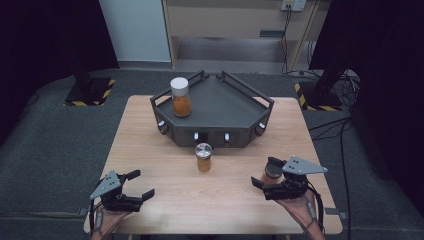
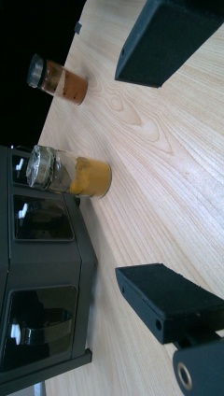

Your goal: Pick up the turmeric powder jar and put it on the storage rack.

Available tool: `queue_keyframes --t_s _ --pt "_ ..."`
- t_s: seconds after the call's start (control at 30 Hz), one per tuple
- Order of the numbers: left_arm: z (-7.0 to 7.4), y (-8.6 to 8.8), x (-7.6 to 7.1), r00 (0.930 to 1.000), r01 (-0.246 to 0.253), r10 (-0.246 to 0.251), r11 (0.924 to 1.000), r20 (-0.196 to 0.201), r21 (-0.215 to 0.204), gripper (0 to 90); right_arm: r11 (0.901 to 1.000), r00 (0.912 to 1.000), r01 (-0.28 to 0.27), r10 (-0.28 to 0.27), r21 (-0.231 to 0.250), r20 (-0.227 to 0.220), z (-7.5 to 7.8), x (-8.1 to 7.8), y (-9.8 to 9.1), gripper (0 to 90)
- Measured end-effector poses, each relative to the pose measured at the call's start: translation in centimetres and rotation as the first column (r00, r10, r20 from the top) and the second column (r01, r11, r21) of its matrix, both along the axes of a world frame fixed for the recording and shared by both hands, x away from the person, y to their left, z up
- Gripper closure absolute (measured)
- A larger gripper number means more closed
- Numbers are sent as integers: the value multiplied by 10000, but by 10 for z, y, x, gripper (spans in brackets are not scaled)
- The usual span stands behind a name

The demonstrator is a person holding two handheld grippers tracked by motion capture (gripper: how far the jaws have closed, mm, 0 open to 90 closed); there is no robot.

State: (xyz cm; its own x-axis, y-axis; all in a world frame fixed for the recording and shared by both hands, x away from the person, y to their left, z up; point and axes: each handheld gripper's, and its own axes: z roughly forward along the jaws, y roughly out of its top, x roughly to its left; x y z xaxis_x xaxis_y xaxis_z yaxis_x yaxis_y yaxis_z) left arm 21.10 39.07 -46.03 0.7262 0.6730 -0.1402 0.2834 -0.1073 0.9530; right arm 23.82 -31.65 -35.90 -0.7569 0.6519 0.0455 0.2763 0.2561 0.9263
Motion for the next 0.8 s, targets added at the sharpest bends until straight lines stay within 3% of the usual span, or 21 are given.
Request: queue_keyframes --t_s 0.8 --pt "0 0 1 9999 120 -120 9999 6 3 53 9943 9935 -1063 1063 27 -399 -1 59 56 87"
